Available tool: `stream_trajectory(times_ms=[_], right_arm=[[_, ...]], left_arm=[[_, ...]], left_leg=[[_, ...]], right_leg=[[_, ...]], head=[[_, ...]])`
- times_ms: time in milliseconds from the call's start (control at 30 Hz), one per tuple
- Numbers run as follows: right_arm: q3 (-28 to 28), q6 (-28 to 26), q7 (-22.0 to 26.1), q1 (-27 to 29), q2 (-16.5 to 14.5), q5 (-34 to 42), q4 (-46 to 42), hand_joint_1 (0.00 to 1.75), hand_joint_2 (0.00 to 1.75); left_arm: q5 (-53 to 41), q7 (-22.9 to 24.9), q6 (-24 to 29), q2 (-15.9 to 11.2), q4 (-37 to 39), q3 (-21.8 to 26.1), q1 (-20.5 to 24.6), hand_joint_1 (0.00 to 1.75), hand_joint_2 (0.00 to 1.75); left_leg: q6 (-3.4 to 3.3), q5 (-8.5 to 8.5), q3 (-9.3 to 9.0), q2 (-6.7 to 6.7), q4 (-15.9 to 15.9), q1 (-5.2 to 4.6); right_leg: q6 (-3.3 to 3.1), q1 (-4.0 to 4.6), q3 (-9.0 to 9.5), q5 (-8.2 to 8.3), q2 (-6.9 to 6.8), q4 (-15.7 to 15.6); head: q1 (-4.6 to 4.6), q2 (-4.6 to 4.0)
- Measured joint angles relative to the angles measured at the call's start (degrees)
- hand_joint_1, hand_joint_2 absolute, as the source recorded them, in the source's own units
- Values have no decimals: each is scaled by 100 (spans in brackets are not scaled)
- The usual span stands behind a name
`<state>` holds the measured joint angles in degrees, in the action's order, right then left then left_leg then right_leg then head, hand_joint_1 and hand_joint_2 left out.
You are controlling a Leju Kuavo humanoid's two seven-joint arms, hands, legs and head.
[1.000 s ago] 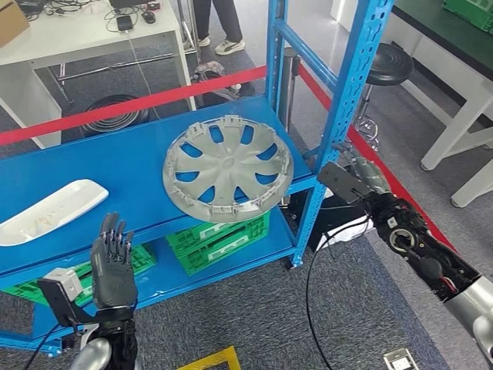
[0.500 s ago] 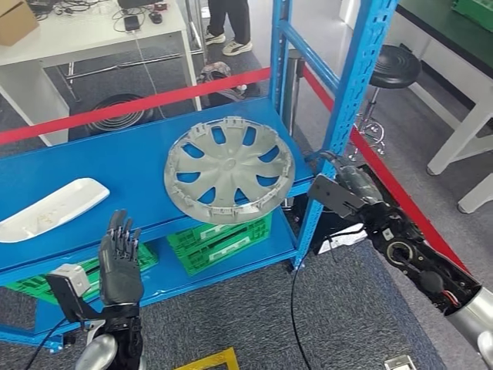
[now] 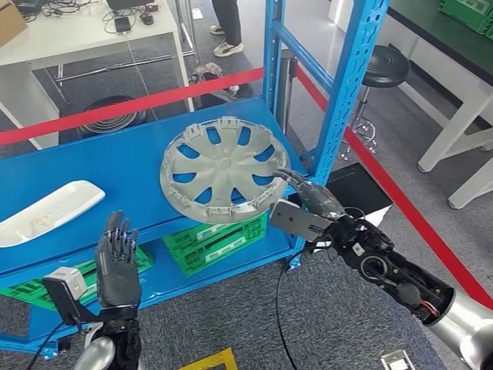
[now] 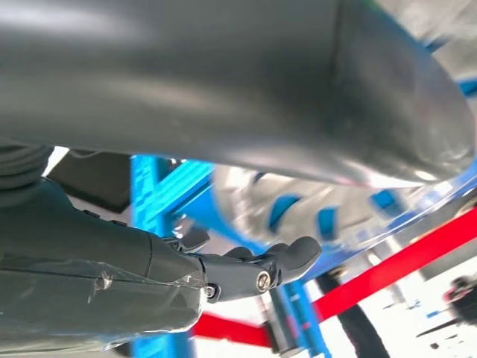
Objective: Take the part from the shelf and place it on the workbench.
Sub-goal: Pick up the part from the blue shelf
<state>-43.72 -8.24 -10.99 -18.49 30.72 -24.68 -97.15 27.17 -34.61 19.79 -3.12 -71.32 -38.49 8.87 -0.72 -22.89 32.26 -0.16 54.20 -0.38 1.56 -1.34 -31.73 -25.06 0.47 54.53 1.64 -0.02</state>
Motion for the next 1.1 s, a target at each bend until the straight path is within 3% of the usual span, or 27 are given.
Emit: stream_trajectory(times_ms=[67,100,167,233,267,367,433,567,633,700,733,767,800,867,933,1033,1100], right_arm=[[-74,17,20,-37,-25,10,1,0,0],[-106,22,26,-56,-32,16,2,0,0],[-167,46,61,-81,-44,38,10,0,0],[-234,105,132,-92,-63,75,30,0,0],[-275,144,171,-108,-77,92,42,0,0],[-386,234,252,-200,-127,121,60,0,0],[-441,275,277,-256,-161,127,64,0,0],[-667,488,315,-375,-248,64,75,0,0],[-739,570,304,-438,-270,8,86,0,0],[-790,622,293,-513,-272,-47,139,0,0],[-814,636,291,-549,-272,-70,182,0,0],[-836,645,299,-583,-272,-89,233,0,0],[-850,644,310,-613,-272,-101,285,0,0],[-853,630,336,-683,-272,-109,394,0,0],[-834,597,361,-760,-272,-108,524,0,0],[-793,540,392,-818,-272,-91,704,0,0],[-749,488,411,-838,-272,-73,825,0,0]], left_arm=[[0,-1,2,16,1,0,3,0,0],[1,-2,2,26,2,0,4,0,0],[7,-2,6,32,8,0,-3,0,0],[21,-2,15,33,24,0,-18,0,0],[32,-4,18,36,32,0,-22,0,0],[55,-21,19,56,46,0,-18,0,0],[57,-33,19,64,56,-1,-9,0,0],[50,-44,-26,69,93,-2,9,0,0],[32,-45,-83,77,101,-2,28,0,0],[10,-45,-134,86,117,-2,38,0,0],[-3,-45,-153,89,129,-2,37,0,0],[-16,-45,-167,92,140,-2,36,0,0],[-29,-45,-177,95,149,-2,37,0,0],[-47,-45,-187,103,158,-2,43,0,0],[-58,-45,-198,114,163,-2,50,0,0],[-68,-45,-206,124,168,-2,48,0,0],[-75,-44,-205,134,168,-2,49,0,0]], left_leg=[[-60,41,-19,0,-60,26],[-84,58,-26,1,-85,37],[-109,63,-17,1,-86,29],[-114,63,-10,0,-79,23],[-112,59,-9,-1,-72,21],[-72,22,0,-5,-9,8],[-25,-3,34,-7,48,-10],[82,-61,70,-3,139,-1],[156,-351,279,-2,626,16],[203,-721,668,-2,1449,32],[210,-804,818,-1,1746,37],[205,-771,867,-2,1827,39],[190,-636,803,-2,1674,40],[134,-225,414,-4,833,37],[80,-2,116,-7,180,16],[3,17,74,-12,51,-5],[-69,47,50,-10,-3,6]], right_leg=[[51,-4,-73,-140,-9,175],[65,-7,-187,-299,-14,434],[85,-2,-558,-698,-16,1250],[100,-2,-828,-854,-18,1802],[101,-3,-800,-756,-20,1738],[74,3,-229,-169,-33,566],[19,20,-27,-55,-33,123],[-106,25,-16,-36,-12,61],[-141,-2,-11,-18,-25,49],[-153,-3,-19,-16,-36,49],[-155,-2,-20,-16,-38,49],[-156,-1,-18,-17,-37,49],[-156,-1,-13,-19,-35,49],[-149,1,-2,-23,-25,49],[-113,14,-9,-24,-11,48],[-14,18,-16,-26,-5,33],[47,10,-77,-146,-14,184]], head=[[24,0],[51,0],[114,0],[154,0],[172,0],[223,0],[222,0],[141,0],[76,0],[19,0],[10,0],[6,0],[2,0],[-4,0],[-2,0],[9,0],[25,0]])
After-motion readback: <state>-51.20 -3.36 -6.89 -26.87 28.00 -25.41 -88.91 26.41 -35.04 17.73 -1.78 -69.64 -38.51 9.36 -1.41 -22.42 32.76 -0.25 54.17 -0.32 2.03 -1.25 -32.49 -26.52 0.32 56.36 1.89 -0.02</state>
